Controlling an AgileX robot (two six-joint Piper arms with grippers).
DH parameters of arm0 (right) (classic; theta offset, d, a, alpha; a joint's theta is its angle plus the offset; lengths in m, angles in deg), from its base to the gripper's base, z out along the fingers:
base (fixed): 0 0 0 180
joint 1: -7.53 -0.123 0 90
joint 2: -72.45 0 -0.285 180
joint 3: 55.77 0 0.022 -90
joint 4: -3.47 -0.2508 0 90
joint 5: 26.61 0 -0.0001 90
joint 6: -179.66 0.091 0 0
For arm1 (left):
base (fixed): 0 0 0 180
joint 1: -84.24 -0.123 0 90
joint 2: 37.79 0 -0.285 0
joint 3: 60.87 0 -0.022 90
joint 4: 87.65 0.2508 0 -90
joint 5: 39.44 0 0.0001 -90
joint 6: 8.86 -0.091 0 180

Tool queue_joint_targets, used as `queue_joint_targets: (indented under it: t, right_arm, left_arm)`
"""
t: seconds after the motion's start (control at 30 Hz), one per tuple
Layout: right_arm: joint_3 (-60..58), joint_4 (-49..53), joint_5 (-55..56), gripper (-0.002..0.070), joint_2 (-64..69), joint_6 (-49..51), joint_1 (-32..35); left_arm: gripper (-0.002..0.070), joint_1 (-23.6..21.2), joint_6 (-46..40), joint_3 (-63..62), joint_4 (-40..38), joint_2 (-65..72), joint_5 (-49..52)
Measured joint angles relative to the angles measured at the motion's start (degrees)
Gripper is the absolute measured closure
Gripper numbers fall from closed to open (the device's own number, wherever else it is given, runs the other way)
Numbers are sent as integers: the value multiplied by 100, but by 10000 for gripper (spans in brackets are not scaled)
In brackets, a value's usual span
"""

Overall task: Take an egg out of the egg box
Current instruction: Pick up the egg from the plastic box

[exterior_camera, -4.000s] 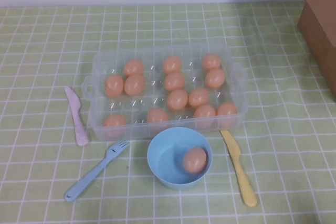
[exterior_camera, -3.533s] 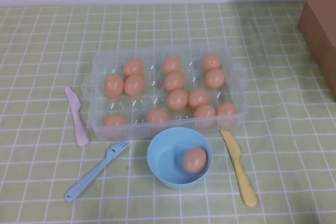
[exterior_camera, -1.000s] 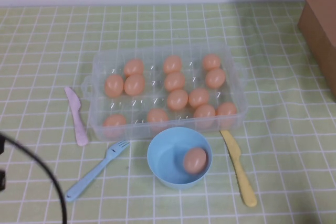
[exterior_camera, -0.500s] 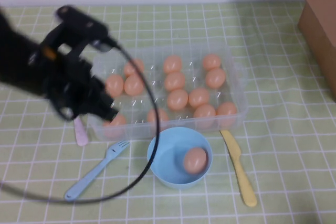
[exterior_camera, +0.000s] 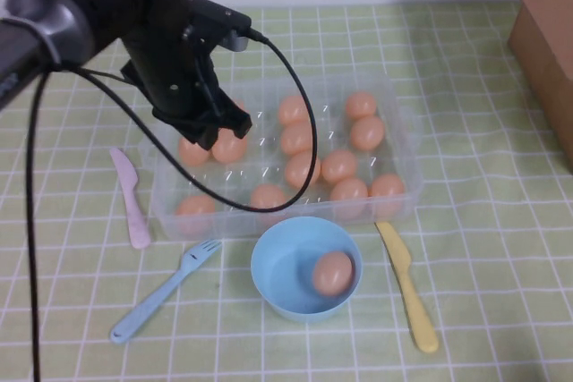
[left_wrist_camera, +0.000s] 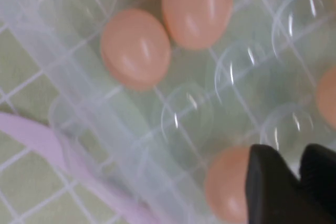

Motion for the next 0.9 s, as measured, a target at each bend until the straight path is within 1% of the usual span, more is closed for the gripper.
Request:
queue_joint_targets:
  t: [0.03,0.07,0.17,0.2,0.27,0.43,0.9]
  right_arm:
    - [0,0,0,696,0,0,0]
    - [0,0,0,696,0,0,0]
    - [0,0,0,696,0,0,0]
    - [0,0,0,696,0,0,0]
    - [0,0,0,696,0,0,0]
    - [0,0,0,696,0,0,0]
    - [0,0,0,696,0,0,0]
  left_arm:
    - [549,0,60,-63,0,107,-51]
    - [491,0,127,-119,0,185,-158]
    - [347,0,227,-156,-46,329,-481]
    - [309,0,227,-165,-60,358,-582]
    - [269,0,227,-177,-73,427,-725]
    - [240,0,227,-177,-83,545,-882]
    - [237,0,181,-177,-108,585,-1031]
